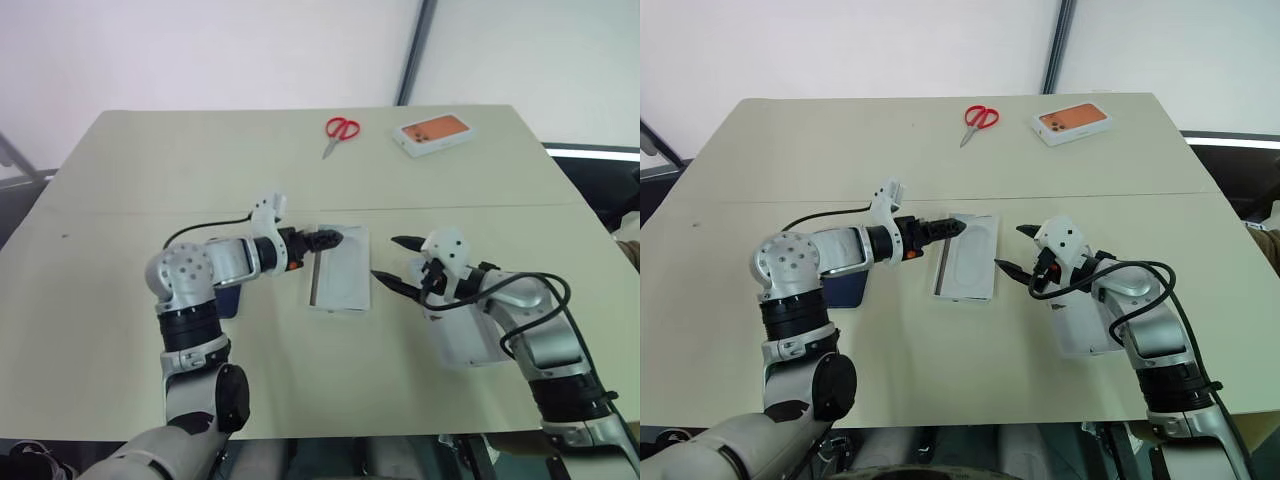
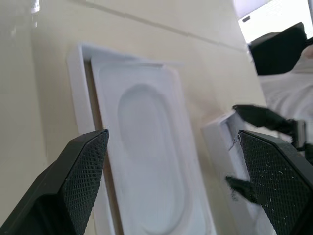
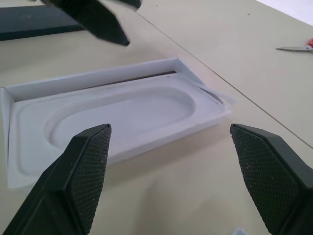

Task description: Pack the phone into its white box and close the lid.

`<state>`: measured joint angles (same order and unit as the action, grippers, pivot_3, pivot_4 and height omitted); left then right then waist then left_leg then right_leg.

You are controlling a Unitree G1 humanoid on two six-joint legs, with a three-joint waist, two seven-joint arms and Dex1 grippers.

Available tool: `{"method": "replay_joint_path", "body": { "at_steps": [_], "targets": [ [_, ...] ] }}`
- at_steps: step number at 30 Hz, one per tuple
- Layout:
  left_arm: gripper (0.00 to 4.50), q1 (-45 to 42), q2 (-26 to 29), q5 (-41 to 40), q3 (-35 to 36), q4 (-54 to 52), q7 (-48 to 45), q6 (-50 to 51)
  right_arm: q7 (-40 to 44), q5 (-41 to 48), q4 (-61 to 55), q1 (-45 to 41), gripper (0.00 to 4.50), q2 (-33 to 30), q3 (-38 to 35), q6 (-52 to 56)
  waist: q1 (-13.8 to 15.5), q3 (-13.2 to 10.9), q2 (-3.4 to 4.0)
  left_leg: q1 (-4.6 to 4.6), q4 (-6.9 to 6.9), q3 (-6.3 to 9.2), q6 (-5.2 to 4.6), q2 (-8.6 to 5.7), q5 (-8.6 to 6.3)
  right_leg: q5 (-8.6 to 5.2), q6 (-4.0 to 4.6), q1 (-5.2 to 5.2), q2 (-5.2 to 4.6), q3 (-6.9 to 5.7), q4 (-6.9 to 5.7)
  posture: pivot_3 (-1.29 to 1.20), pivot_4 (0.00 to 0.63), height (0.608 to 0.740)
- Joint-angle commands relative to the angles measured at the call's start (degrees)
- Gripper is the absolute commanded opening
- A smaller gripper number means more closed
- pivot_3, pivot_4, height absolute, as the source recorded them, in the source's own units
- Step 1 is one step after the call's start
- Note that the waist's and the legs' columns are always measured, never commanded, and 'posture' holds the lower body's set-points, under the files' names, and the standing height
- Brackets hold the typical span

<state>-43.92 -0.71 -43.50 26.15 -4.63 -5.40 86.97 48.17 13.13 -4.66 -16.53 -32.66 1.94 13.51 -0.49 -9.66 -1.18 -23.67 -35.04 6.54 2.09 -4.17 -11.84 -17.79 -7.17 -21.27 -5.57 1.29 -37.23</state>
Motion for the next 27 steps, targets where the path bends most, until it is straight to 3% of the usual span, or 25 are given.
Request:
{"method": "replay_joint_path", "body": {
  "at_steps": [1,3,6,9,11,15,20,27],
  "targets": [
    [4.46,-0.5,0.6,-3.3,0.4,-4.0,-2.5,-1.0,-0.5,1.0,-0.8,-1.9,4.09,0.7,-0.6,0.3,-0.1,0.0,0.0,0.0,0.0,0.0,0.0,0.0,0.0,0.0,0.0,0.01,0.0,0.0,0.0,0.0,0.15,0.74],
    [4.46,0.3,1.5,-4.0,0.0,-5.1,-3.8,-2.3,-0.7,1.4,-1.1,-2.6,4.09,1.2,-0.5,1.2,-0.2,0.0,0.0,0.0,0.01,0.0,0.04,0.01,0.02,0.0,0.0,-0.02,0.01,0.0,-0.02,0.0,0.15,0.74],
    [4.46,3.4,7.5,-2.0,-4.5,-8.1,-9.8,-10.2,-1.7,0.6,-2.1,-4.1,4.09,2.3,1.0,2.1,-0.7,0.0,0.01,0.0,0.05,-0.03,0.17,0.04,0.1,0.0,0.0,-0.08,0.04,0.03,-0.03,0.0,0.15,0.74],
    [4.5,10.1,17.7,3.3,-11.7,-10.6,-20.8,-23.5,-3.9,-1.4,-3.5,-6.8,3.28,4.9,4.4,4.5,-0.8,0.0,0.09,0.01,0.14,-0.14,0.29,0.09,0.17,0.01,0.03,-0.18,0.13,0.15,-0.06,0.0,0.15,0.74],
    [4.5,13.5,22.8,3.4,-13.9,-10.0,-27.7,-27.7,-5.5,-2.9,-3.5,-8.4,2.3,6.5,6.3,5.6,-0.6,0.0,0.11,0.02,0.22,-0.15,0.34,0.12,0.2,0.0,0.05,-0.23,0.11,0.18,-0.05,0.0,0.15,0.74],
    [4.5,23.3,34.1,10.0,-17.9,-8.4,-43.9,-45.3,-7.8,-12.4,-0.8,-12.3,0.17,7.7,15.6,8.7,-0.2,0.0,0.14,0.01,0.25,-0.14,0.25,0.08,0.15,0.01,0.08,-0.2,0.01,0.17,0.01,0.0,0.15,0.74],
    [4.5,26.8,36.5,17.3,-20.1,-4.3,-47.6,-61.4,-7.6,-21.4,-1.0,-15.7,0.08,4.9,22.3,12.3,1.1,-0.1,0.19,0.0,0.25,0.0,0.05,0.0,0.03,0.01,0.22,-0.4,-0.08,0.1,0.12,0.0,0.15,0.74],
    [4.5,29.1,35.2,16.8,-21.2,-4.0,-49.1,-63.5,-4.1,-21.9,-1.1,-18.5,0.08,6.1,24.0,16.4,0.0,-0.1,0.19,-0.4,0.24,0.0,0.04,0.05,0.04,0.06,0.14,-0.63,-0.04,0.11,-0.06,0.0,0.15,0.74]
  ]
}}
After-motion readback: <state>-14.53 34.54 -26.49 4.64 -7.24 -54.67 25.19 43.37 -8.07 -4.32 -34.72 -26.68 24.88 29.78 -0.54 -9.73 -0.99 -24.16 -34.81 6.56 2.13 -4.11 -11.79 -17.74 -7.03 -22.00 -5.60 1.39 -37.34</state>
